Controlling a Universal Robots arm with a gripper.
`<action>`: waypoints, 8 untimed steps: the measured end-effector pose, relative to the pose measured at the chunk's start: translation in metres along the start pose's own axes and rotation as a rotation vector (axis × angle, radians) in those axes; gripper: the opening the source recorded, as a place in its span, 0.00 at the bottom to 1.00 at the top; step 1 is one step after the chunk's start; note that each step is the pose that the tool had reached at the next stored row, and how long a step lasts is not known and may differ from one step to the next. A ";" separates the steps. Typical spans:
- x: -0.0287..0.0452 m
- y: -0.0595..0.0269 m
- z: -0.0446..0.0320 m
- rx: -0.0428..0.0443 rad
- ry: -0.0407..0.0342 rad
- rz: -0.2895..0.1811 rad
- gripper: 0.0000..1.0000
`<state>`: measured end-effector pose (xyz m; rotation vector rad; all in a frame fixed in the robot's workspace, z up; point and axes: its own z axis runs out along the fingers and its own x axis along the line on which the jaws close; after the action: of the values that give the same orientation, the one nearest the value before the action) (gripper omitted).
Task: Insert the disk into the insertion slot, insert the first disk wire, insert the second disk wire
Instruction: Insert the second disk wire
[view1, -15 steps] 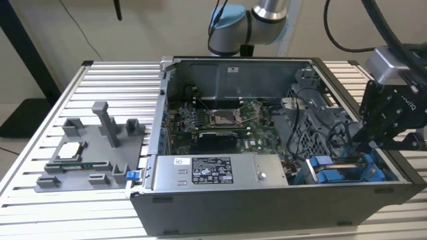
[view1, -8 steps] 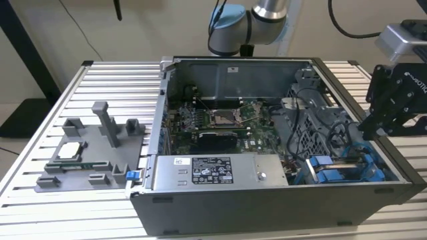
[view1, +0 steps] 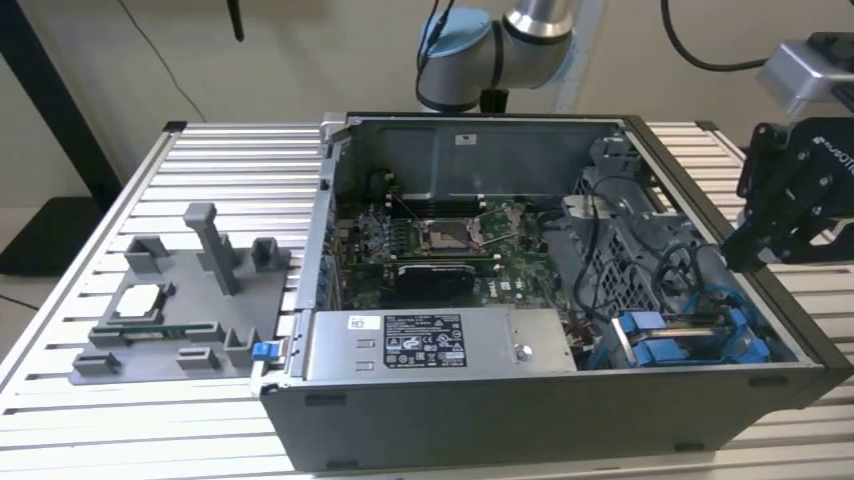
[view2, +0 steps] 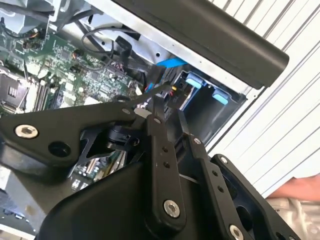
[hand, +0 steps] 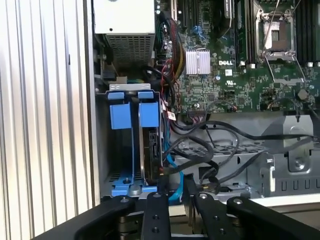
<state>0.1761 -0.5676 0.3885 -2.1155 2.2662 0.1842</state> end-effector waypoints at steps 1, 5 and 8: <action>-0.0015 -0.0016 0.0001 0.0000 0.0000 0.000 1.00; -0.0072 -0.0103 0.0002 0.0003 -0.0001 0.000 1.00; -0.0128 -0.0160 0.0007 0.0003 -0.0001 0.000 1.00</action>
<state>0.1929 -0.5558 0.3882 -2.1153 2.2659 0.1838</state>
